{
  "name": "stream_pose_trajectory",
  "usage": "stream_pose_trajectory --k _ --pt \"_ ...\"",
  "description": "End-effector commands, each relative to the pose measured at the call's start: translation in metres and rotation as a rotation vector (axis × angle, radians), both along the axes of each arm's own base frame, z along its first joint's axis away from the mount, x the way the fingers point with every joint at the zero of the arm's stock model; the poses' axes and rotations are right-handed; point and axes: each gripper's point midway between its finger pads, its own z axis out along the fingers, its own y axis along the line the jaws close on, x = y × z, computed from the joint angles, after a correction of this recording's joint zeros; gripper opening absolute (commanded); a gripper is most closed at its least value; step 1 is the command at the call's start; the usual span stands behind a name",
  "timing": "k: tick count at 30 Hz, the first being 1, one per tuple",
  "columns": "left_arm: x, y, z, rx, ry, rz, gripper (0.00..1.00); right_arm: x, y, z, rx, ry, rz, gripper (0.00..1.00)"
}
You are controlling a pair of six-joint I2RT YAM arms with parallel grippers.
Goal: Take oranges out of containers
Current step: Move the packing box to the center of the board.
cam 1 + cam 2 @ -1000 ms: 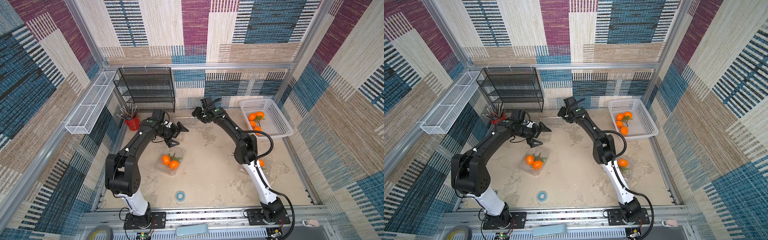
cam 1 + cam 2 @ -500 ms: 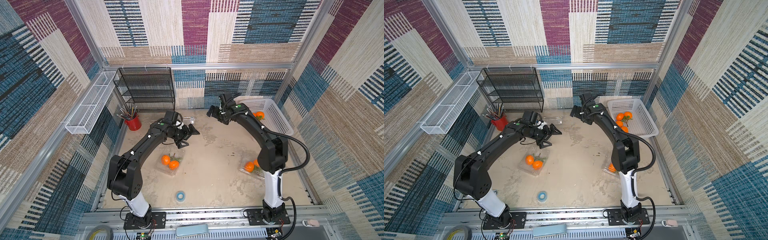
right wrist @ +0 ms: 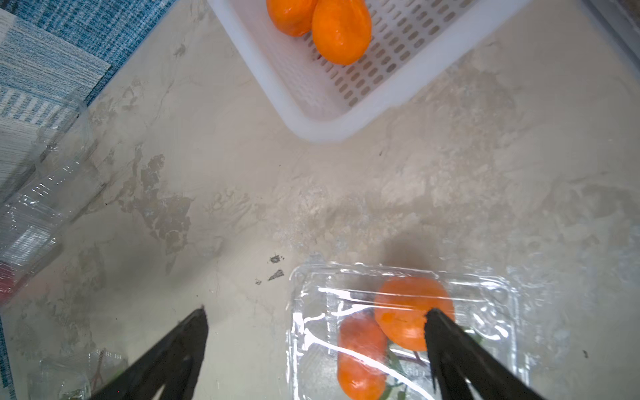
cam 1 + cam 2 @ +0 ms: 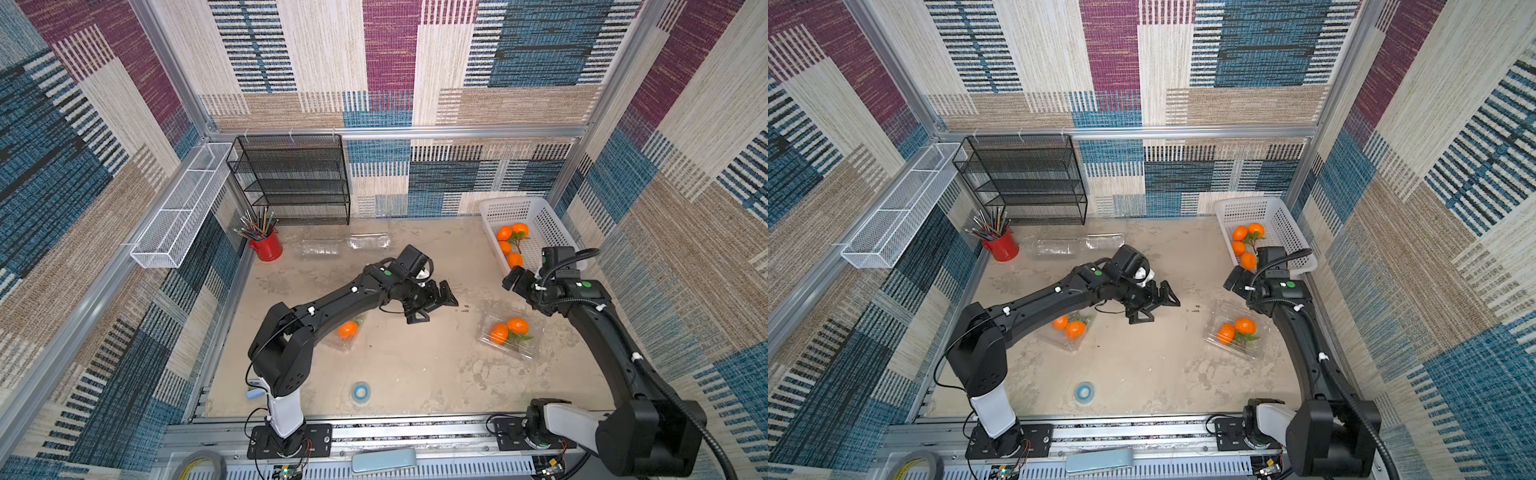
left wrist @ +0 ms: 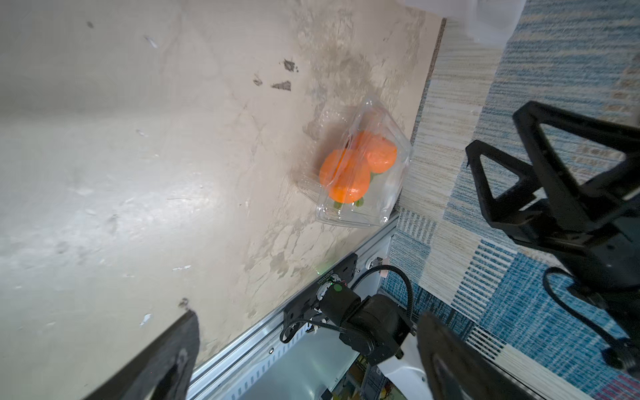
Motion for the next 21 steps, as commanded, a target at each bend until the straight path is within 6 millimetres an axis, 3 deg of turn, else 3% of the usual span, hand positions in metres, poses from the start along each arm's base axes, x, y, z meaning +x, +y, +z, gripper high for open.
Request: stream_pose_trajectory --k 1,5,7,11,19,21 --pt "0.001 -0.024 0.003 -0.014 -0.038 0.005 0.99 -0.017 -0.014 -0.008 -0.082 0.033 -0.002 0.98" --pt "-0.011 -0.046 -0.020 -0.006 0.020 -0.006 0.99 -0.033 -0.024 -0.020 -0.092 0.060 -0.058 0.98" --pt "-0.015 -0.056 -0.028 -0.003 0.035 -0.029 0.99 -0.033 -0.027 -0.014 -0.099 0.058 -0.078 0.98" --pt "-0.018 -0.070 -0.033 -0.030 0.066 -0.052 0.99 -0.038 -0.034 -0.030 -0.051 0.099 -0.123 0.98" --pt "-0.028 -0.069 -0.042 -0.069 0.119 -0.065 0.99 -0.042 -0.026 -0.074 0.150 0.155 -0.172 0.98" --pt "-0.031 -0.065 -0.042 -0.078 0.126 -0.069 0.99 -0.044 -0.017 -0.083 0.203 0.146 -0.158 0.98"
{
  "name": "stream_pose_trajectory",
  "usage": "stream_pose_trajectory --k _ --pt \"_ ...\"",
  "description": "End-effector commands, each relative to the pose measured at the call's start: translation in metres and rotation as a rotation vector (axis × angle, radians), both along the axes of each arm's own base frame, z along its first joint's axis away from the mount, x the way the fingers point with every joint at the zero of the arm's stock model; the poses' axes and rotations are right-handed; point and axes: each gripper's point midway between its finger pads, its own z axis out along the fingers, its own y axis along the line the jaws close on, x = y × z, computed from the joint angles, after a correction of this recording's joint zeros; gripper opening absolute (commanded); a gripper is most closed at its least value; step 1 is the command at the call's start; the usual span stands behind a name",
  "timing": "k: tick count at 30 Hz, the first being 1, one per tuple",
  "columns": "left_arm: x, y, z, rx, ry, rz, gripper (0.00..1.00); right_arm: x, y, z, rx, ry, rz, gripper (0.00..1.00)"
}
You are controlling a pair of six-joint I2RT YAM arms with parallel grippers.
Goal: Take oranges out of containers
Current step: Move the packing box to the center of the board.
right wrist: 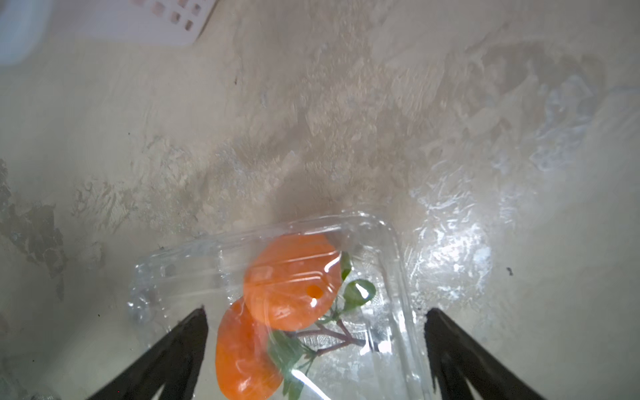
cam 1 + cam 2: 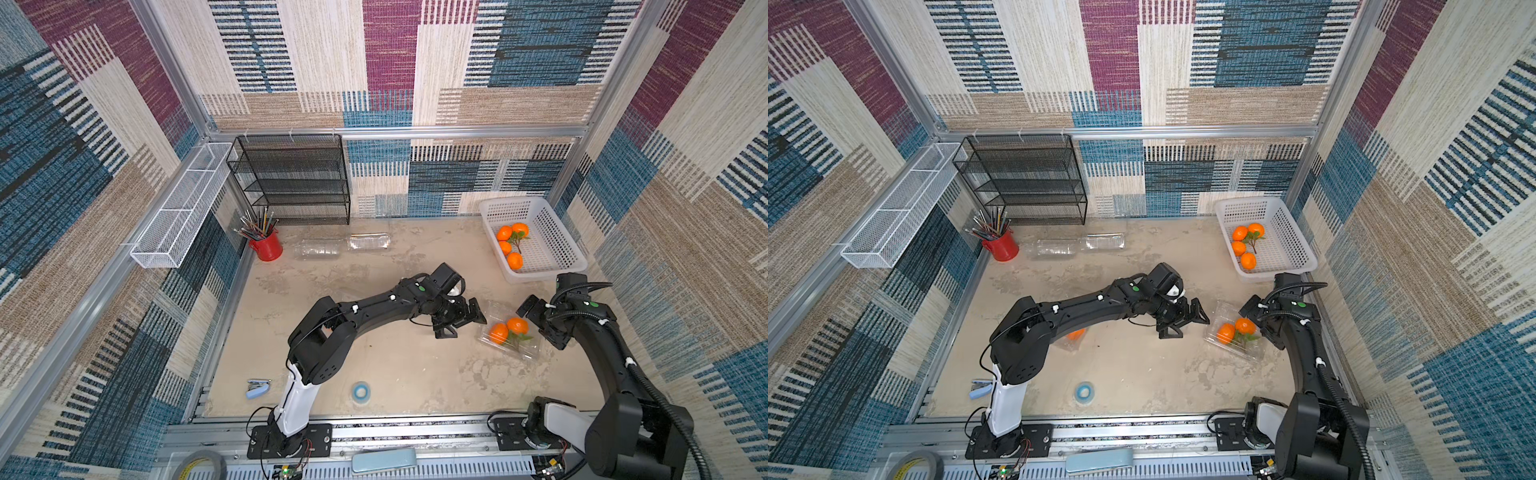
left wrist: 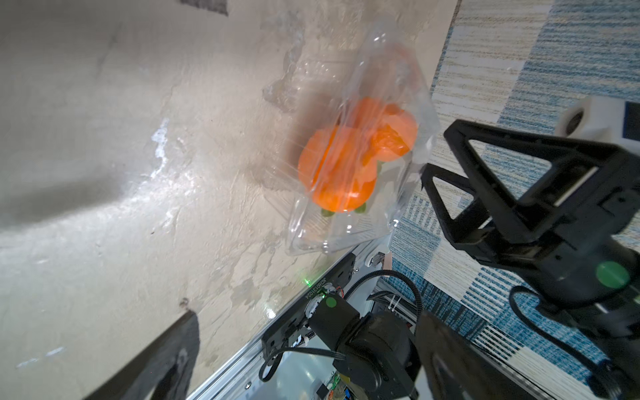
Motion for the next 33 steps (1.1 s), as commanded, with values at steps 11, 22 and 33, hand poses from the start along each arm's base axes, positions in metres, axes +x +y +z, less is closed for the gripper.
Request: stream_pose_trajectory --k 11,22,33 --pt "0.029 0.064 0.022 -0.014 0.036 0.153 0.99 0.024 0.109 -0.006 0.318 -0.099 0.115 0.98" --pt "0.073 0.150 0.017 0.045 0.045 0.373 0.99 0.075 0.238 0.024 0.531 -0.044 0.324 0.98" --pt "0.098 0.156 0.035 -0.067 0.051 0.331 0.99 0.139 0.197 0.027 0.105 -0.018 0.535 0.98"
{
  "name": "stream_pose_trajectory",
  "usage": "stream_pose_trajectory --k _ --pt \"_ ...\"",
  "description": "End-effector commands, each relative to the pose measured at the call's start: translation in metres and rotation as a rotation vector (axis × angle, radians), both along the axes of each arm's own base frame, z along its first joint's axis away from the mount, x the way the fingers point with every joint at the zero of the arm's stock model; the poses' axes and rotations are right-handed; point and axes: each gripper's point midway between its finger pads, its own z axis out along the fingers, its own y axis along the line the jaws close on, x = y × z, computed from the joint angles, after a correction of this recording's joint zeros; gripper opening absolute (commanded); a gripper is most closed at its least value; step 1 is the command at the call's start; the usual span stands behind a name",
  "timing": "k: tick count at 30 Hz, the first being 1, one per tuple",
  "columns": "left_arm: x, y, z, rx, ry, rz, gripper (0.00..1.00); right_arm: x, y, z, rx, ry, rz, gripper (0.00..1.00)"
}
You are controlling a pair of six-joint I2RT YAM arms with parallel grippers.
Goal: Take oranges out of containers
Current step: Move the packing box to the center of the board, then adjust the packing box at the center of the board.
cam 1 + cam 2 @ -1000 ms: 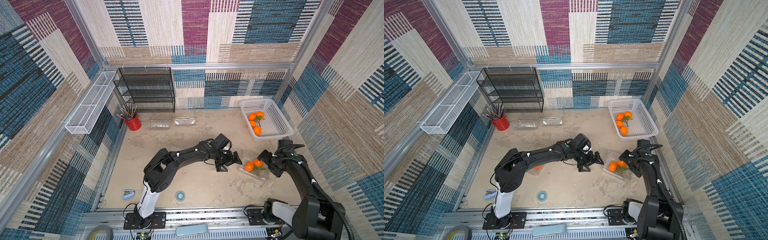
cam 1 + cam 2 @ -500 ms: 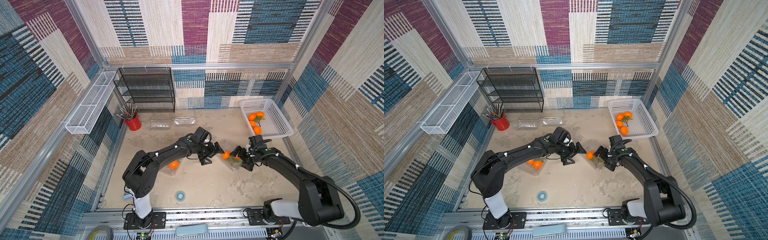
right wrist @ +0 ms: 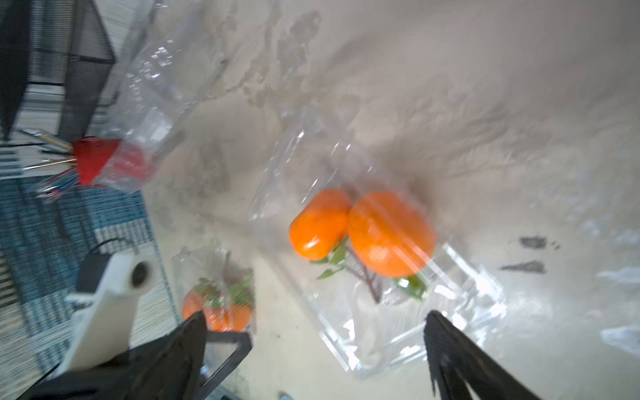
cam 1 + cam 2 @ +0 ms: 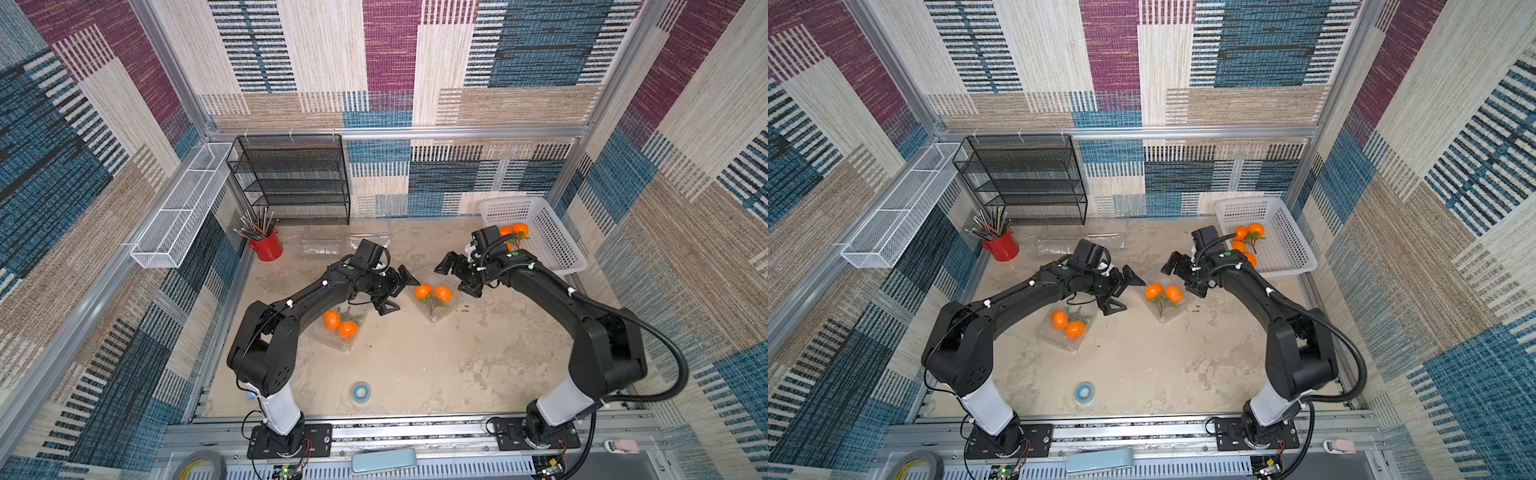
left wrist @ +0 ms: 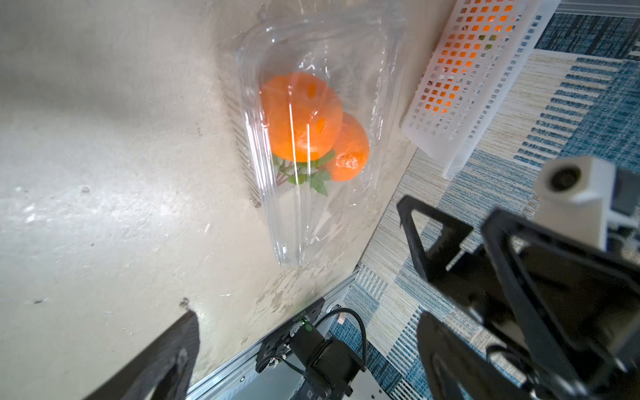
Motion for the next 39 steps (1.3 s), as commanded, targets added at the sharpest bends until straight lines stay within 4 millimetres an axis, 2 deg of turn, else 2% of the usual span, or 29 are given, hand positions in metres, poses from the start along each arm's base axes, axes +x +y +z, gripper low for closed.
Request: stream_pose_trajectory --k 1,3,6,9,11,18,22,24,26,28,31,34,36,39 --pt "-0.002 -0.006 -0.001 -0.028 0.009 -0.045 0.99 0.008 -0.016 -0.022 -0.159 0.018 0.090 0.98" --pt "0.004 -0.008 -0.005 -0.026 0.017 -0.027 0.99 0.020 -0.019 -0.030 -0.178 0.010 0.108 0.99" --pt "0.013 -0.006 -0.013 -0.015 0.033 0.050 0.99 0.028 -0.016 -0.036 -0.162 -0.003 0.158 0.98" --pt "0.029 -0.010 -0.015 -0.010 0.015 0.080 0.99 0.025 -0.005 -0.042 -0.114 -0.020 0.215 0.98" --pt "0.038 -0.015 -0.019 0.010 0.027 0.079 0.99 0.015 0.001 -0.046 -0.061 0.006 0.218 0.98" --pt "0.062 -0.035 -0.038 -0.011 0.073 0.090 0.99 -0.009 0.030 -0.020 0.114 -0.025 0.192 0.98" --pt "0.085 -0.051 -0.034 -0.015 0.041 0.050 0.99 -0.022 0.043 -0.012 0.167 -0.006 0.220 0.98" --pt "0.095 -0.059 -0.034 -0.013 0.044 0.034 0.99 -0.030 0.040 -0.011 0.152 0.004 0.235 0.98" --pt "0.103 -0.067 -0.030 -0.031 0.036 0.031 1.00 -0.035 0.028 -0.011 0.102 0.008 0.227 0.98" --pt "0.106 -0.067 -0.027 -0.024 0.029 0.030 1.00 -0.035 0.014 -0.001 0.082 -0.017 0.202 0.98" --pt "0.099 -0.058 -0.022 0.010 0.018 0.010 0.99 -0.025 -0.014 0.012 0.081 -0.050 0.145 0.98" --pt "0.085 -0.041 -0.012 0.057 -0.010 -0.008 0.99 -0.001 -0.040 0.015 0.019 -0.077 0.109 0.98" --pt "0.075 -0.029 -0.008 0.073 -0.020 -0.010 0.99 0.021 -0.046 0.017 -0.016 -0.089 0.106 0.98" --pt "0.058 -0.017 -0.003 0.072 -0.016 -0.008 0.99 0.060 -0.041 0.021 -0.025 -0.135 0.117 0.98"
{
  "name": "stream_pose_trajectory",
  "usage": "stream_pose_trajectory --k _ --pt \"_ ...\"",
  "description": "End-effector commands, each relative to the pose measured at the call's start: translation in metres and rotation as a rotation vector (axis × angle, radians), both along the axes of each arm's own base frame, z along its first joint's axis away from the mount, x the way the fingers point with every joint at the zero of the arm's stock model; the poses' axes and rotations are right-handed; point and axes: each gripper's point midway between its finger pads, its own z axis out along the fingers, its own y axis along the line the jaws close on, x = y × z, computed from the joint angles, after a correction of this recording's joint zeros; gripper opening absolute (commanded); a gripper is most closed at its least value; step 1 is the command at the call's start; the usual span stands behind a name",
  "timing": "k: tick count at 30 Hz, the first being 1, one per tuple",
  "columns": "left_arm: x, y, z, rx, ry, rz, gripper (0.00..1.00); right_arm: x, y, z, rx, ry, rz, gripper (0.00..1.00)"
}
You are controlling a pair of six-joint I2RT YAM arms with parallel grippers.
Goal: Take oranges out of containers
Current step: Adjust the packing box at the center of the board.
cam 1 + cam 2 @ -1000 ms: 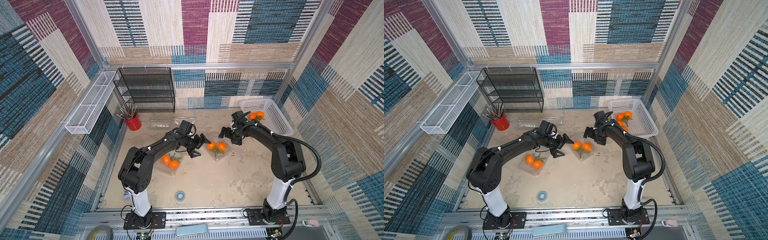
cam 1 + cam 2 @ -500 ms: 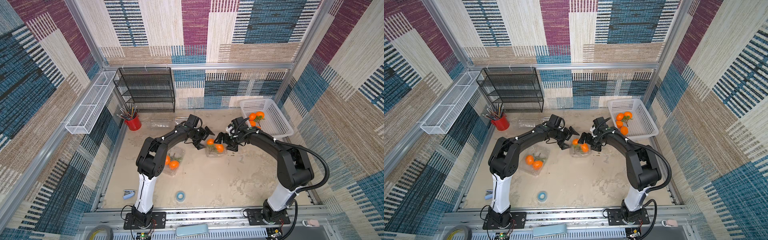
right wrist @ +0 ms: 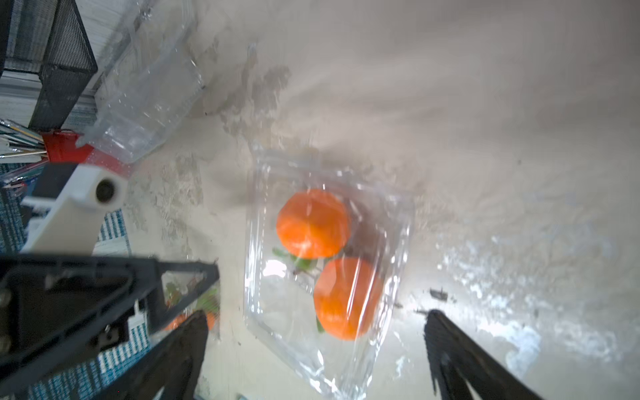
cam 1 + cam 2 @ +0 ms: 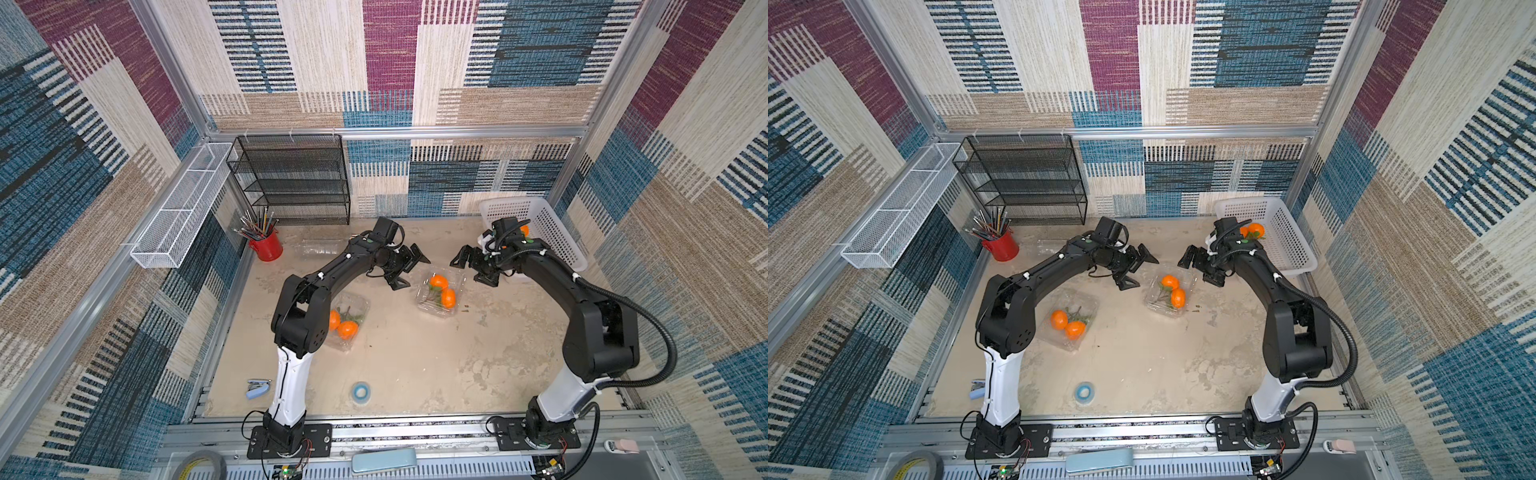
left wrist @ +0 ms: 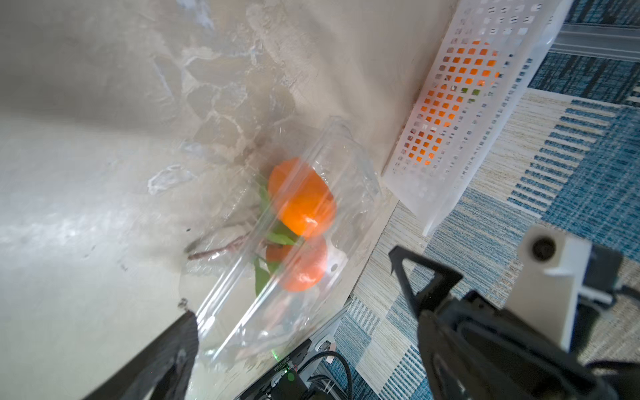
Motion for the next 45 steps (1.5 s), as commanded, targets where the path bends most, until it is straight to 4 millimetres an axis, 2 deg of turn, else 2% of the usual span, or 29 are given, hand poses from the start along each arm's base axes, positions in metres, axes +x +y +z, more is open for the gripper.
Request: stream_pose_trajectory --k 1,3,6,9,12,18,23,25,26,32,35,37,40,45 --pt "-0.022 0.013 0.000 0.028 -0.001 -0.023 0.99 0.034 0.001 -0.001 -0.036 -0.044 0.028 0.98" --pt "-0.037 0.014 0.001 0.008 0.007 -0.027 0.99 0.059 0.001 -0.007 -0.062 -0.050 0.035 0.98" --pt "-0.057 0.021 -0.003 -0.027 0.040 0.012 0.99 0.083 -0.002 -0.022 -0.113 -0.037 0.048 0.98" --pt "-0.069 0.023 -0.009 -0.082 0.046 0.061 0.99 0.096 0.006 -0.030 -0.103 -0.048 0.084 0.98" --pt "-0.076 0.013 -0.018 -0.117 0.066 0.060 0.99 0.097 0.022 -0.036 -0.074 -0.040 0.151 0.98" --pt "-0.076 -0.022 -0.029 -0.155 0.101 0.010 0.99 0.074 0.046 -0.038 -0.005 -0.019 0.189 0.98" --pt "-0.069 -0.033 -0.034 -0.172 0.113 0.041 0.99 0.043 0.053 -0.038 0.077 0.013 0.170 0.98" --pt "-0.064 -0.030 -0.037 -0.162 0.113 0.055 0.99 0.035 0.051 -0.033 0.091 0.013 0.156 0.98" --pt "-0.061 -0.029 -0.037 -0.158 0.111 0.060 0.99 0.025 0.050 -0.039 0.096 0.032 0.145 0.99" --pt "-0.033 -0.018 -0.039 -0.128 0.099 0.071 1.00 -0.014 0.061 -0.043 0.167 0.074 0.123 0.98" --pt "-0.015 -0.007 -0.042 -0.101 0.096 0.083 0.99 -0.026 0.062 -0.047 0.197 0.105 0.103 0.98" --pt "-0.011 -0.001 -0.044 -0.076 0.108 0.068 1.00 -0.026 0.062 -0.046 0.193 0.101 0.114 0.98" --pt "-0.014 0.004 -0.038 -0.046 0.093 0.036 0.99 -0.019 0.054 -0.038 0.176 0.085 0.109 0.98" --pt "-0.040 0.019 -0.036 -0.004 0.098 0.005 1.00 -0.013 0.029 -0.023 0.223 0.035 0.075 0.98"
